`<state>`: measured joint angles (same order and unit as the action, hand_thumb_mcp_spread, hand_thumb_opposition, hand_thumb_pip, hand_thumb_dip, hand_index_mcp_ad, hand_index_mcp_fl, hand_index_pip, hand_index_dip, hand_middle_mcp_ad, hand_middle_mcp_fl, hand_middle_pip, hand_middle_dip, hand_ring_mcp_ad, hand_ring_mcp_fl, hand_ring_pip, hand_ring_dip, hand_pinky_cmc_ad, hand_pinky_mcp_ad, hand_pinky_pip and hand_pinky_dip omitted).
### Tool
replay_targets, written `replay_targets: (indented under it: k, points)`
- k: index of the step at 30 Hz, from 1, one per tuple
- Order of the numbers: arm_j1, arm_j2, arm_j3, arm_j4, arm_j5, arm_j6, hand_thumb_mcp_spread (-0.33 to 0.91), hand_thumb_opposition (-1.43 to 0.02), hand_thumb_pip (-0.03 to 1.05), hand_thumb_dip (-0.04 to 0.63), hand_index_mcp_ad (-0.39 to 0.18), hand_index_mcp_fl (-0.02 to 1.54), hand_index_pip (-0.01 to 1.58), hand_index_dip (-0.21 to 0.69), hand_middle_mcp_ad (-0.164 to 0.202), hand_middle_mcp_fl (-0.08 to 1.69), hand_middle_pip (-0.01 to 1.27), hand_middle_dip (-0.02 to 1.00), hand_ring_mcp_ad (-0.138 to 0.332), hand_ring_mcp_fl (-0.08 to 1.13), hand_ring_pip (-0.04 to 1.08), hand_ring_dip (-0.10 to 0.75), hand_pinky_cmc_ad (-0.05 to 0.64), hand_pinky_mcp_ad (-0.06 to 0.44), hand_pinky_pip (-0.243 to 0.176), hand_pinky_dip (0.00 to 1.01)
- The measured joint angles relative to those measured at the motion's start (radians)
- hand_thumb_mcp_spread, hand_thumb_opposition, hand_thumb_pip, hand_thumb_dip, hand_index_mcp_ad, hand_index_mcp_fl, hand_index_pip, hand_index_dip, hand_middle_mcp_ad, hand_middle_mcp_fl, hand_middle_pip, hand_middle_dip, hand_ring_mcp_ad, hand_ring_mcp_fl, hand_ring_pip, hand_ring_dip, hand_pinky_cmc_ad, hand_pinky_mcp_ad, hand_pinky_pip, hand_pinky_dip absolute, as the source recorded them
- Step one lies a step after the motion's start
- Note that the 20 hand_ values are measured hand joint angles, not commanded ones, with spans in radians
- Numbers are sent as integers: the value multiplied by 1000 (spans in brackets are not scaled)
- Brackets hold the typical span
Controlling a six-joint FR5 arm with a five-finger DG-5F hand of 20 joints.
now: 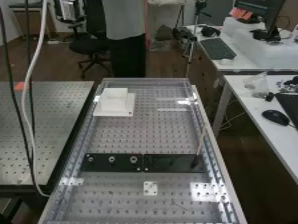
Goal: Grab the chopstick and place it in the clear container
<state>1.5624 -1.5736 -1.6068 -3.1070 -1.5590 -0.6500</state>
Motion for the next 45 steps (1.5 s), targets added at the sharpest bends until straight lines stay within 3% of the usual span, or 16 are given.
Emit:
replay_targets:
  k: [3, 6, 10, 15, 17, 20, 23, 26, 31, 35, 41, 45]
  points:
    - [-8, -6, -13, 23, -3, 22, -12, -37, 12, 0, 9, 7, 12, 17, 59, 7, 17, 35, 52, 12, 24, 31, 84, 49, -10, 16]
    - [-17, -16, -31, 61, -9, 60, 87, -291, 188, 7, 38, 7, 12, 17, 56, 10, 56, 35, 54, 0, 24, 31, 75, 52, -10, 24]
    - [-35, -41, -68, 148, -22, 163, 141, -494, 251, 7, 51, 5, 37, 17, 59, 51, 108, 37, 89, -2, 66, 31, 113, 110, -10, 73]
    - [-50, -93, -106, 257, -15, 297, 152, -588, 319, 9, 75, 10, 56, 17, 75, 82, 126, 38, 161, -3, 98, 31, 180, 150, -16, 105]
    - [-54, -118, -129, 321, 2, 361, 150, -606, 346, 5, 87, 19, 56, 17, 87, 133, 133, 37, 171, 0, 94, 31, 194, 152, -28, 112]
    - [-56, -131, -155, 390, 24, 405, 202, -637, 429, 5, 79, 126, 72, 51, 86, 194, 134, 37, 175, 17, 96, 31, 195, 152, -49, 122]
    - [-51, -150, -198, 497, 106, 474, 227, -665, 503, 37, 79, 206, 70, 89, 86, 246, 136, 80, 176, 17, 101, 31, 192, 150, -49, 122]
    - [-48, -173, -228, 572, 168, 554, 253, -682, 552, 77, 79, 276, 72, 216, 89, 267, 134, 176, 180, 16, 96, 28, 197, 178, -58, 126]
    - [-54, -235, -249, 653, 234, 679, 253, -695, 663, 117, 58, 387, 68, 318, 91, 346, 138, 304, 176, -23, 101, 37, 246, 230, -61, 127]
    - [-78, -299, -238, 674, 225, 766, 251, -710, 703, 188, 37, 382, 59, 367, 91, 347, 134, 494, 176, -21, 99, 89, 278, 243, -80, 126]
    - [-113, -367, -206, 684, 186, 837, 253, -726, 801, 267, 28, 372, 72, 367, 91, 349, 136, 592, 176, -14, 105, 140, 291, 243, -91, 126]
    - [-137, -423, -176, 692, 195, 916, 286, -733, 869, 307, 24, 321, 244, 361, 93, 380, 133, 607, 176, 14, 96, 176, 291, 250, -94, 127]
